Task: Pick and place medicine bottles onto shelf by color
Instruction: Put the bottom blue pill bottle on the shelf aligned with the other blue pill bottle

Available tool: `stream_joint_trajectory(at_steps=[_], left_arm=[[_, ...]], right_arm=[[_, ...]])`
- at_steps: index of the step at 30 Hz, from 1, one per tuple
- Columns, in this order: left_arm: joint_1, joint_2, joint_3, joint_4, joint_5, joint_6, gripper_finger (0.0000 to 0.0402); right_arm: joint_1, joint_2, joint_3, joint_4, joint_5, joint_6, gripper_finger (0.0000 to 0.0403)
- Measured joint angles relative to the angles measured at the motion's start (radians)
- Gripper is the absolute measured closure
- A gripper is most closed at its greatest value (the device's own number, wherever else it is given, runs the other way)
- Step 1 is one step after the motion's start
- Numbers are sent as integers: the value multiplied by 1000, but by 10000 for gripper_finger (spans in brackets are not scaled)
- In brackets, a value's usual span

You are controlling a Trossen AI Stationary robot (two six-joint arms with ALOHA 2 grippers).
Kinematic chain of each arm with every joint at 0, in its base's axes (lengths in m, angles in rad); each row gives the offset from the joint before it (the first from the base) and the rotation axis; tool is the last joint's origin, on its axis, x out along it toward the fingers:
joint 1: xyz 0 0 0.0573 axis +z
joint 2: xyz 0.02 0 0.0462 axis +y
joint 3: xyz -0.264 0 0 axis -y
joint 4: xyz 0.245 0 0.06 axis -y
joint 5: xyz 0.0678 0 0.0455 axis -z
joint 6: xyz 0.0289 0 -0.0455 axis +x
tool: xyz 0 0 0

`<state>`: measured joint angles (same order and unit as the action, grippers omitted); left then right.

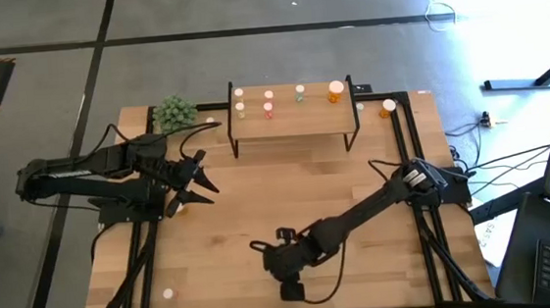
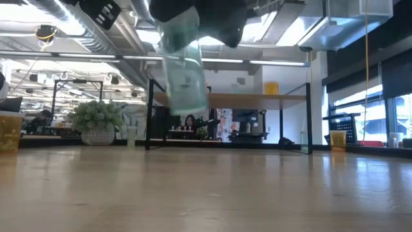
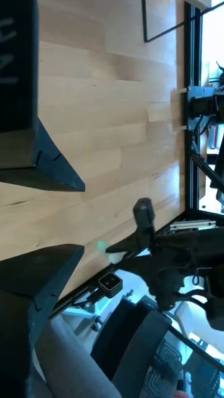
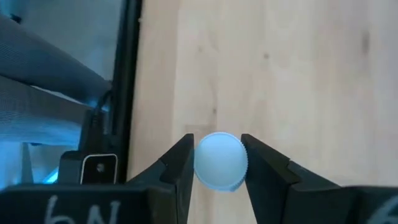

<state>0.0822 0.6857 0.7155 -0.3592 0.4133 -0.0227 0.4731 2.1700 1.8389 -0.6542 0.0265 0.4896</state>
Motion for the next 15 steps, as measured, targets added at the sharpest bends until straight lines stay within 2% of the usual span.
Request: stream_joint_trajectory(at_steps=[6,15], left_arm=[[0,0,0,0,0,0,260],[0,-64,0,-20,-3,22,260]], right_arm=[[-50,0,103,-156,48,-2,283],[-136,0,220,-272,114,-1,283]])
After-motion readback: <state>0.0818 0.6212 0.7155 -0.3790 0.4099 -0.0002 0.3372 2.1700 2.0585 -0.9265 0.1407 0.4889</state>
